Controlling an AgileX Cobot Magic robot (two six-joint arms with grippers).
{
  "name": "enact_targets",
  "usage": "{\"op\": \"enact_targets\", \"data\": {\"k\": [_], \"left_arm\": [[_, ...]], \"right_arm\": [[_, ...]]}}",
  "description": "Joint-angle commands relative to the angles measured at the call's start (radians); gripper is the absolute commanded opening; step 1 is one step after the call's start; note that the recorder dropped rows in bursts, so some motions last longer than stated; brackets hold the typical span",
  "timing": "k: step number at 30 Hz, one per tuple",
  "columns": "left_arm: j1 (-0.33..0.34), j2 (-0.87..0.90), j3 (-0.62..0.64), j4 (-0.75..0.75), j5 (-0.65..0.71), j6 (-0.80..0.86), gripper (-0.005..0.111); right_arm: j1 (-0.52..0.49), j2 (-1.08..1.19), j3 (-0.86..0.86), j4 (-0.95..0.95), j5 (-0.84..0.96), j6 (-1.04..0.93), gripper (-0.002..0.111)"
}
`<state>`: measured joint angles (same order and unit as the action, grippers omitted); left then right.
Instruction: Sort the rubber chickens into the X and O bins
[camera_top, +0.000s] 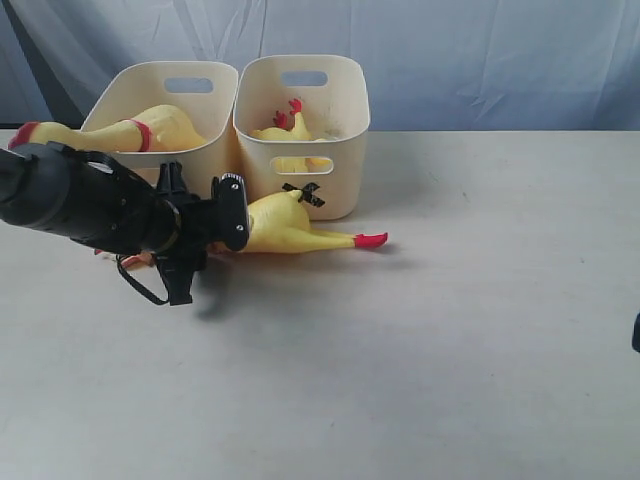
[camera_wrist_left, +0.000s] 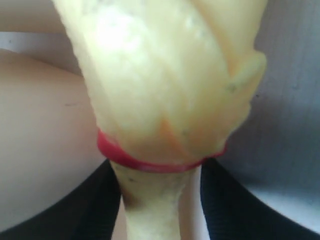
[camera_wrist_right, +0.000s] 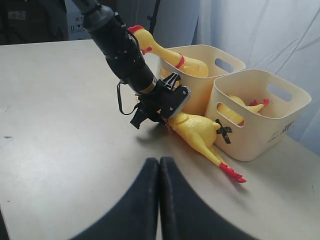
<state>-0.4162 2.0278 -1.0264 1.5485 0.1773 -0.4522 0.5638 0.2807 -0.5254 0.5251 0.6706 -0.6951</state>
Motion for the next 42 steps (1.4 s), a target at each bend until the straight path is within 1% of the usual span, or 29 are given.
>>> {"op": "enact_targets", "data": {"k": [1, 4, 8, 10, 16, 23, 26, 28, 30, 32, 36, 38, 42], "left_arm": [[0.005, 0.011, -0.002, -0.007, 0.001, -0.011, 0.033], [0.005, 0.011, -0.002, -0.015, -0.001, -0.011, 0.018], [0.005, 0.011, -0.002, -0.057, -0.001, -0.011, 0.005], [0.005, 0.011, -0.002, -0.065, -0.001, -0.011, 0.0], [-0.002, 0.006, -0.002, -0.092, -0.001, -0.011, 0.0], [-0.054, -0.009, 0.0, -0.104, 0.01, -0.007, 0.0], [-0.078, -0.011, 0.0, -0.158, 0.062, -0.005, 0.0], [-0.098, -0.011, 0.0, -0.229, 0.119, 0.03, 0.0], [-0.118, -0.013, 0.0, -0.33, 0.185, 0.117, 0.0], [-0.135, -0.02, 0.0, -0.462, 0.222, 0.25, 0.0], [-0.156, -0.043, 0.0, -0.695, 0.282, 0.46, 0.0], [-0.17, -0.062, 0.0, -0.797, 0.312, 0.512, 0.0], [-0.203, -0.101, 0.0, -0.886, 0.381, 0.541, 0.0]], "right_arm": [[-0.005, -0.004, 0.005, -0.001, -0.008, 0.001, 0.0], [-0.005, -0.004, 0.005, -0.001, -0.01, 0.001, 0.0], [-0.005, -0.004, 0.005, -0.001, -0.013, 0.001, 0.0], [-0.005, -0.004, 0.005, -0.001, -0.013, 0.001, 0.0], [-0.005, -0.004, 0.005, -0.001, -0.013, 0.001, 0.0], [-0.005, -0.004, 0.005, -0.001, -0.013, 0.001, 0.0], [-0.005, -0.004, 0.005, -0.001, -0.013, 0.001, 0.0], [-0.005, -0.004, 0.005, -0.001, -0.013, 0.001, 0.0], [-0.005, -0.004, 0.005, -0.001, -0.013, 0.001, 0.0], [-0.005, -0.004, 0.005, -0.001, -0.013, 0.001, 0.0], [-0.005, -0.004, 0.005, -0.001, -0.011, 0.001, 0.0], [-0.005, -0.004, 0.005, -0.001, -0.011, 0.001, 0.0], [-0.005, -0.004, 0.005, -0.001, -0.011, 0.001, 0.0]]}}
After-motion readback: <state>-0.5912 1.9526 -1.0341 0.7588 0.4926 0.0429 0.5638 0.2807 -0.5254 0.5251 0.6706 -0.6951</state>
